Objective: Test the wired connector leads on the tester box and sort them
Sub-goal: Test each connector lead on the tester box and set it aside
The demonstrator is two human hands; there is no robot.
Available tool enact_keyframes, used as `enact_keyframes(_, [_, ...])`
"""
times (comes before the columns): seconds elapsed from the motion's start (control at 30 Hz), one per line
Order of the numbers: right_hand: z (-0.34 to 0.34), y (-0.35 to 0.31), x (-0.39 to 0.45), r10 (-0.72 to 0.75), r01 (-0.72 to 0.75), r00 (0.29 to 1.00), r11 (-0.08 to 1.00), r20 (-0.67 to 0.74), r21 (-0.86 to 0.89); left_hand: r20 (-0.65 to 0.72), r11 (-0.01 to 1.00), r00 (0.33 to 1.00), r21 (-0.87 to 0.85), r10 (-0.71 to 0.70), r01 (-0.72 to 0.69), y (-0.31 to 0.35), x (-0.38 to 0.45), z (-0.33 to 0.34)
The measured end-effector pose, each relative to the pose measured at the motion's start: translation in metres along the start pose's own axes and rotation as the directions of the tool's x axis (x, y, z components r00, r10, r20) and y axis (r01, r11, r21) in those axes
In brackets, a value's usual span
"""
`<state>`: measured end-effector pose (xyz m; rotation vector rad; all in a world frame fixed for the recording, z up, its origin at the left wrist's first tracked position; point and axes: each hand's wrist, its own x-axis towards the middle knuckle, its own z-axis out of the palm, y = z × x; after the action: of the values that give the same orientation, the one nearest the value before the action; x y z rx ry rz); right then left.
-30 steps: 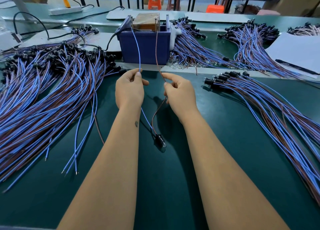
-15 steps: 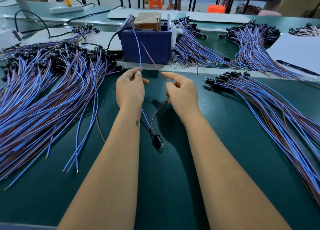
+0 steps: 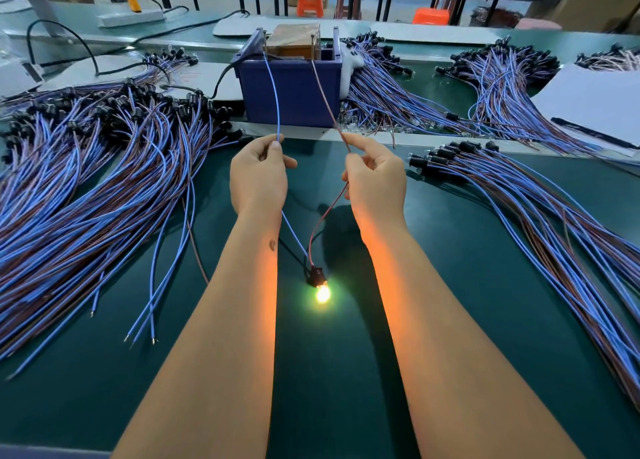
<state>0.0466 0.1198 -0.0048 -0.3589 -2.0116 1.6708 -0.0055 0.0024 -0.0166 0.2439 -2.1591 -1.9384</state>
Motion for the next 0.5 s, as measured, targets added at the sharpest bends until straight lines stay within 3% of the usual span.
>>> enact_keyframes(0.5, [-0.0016,-0.0024,-0.0015,-0.012,0.012,1.000,1.000,0.004,-0.002,0.017,1.000,1.000,0.006,0.016,-0.016,0.0048,-0.0062,-0.0023])
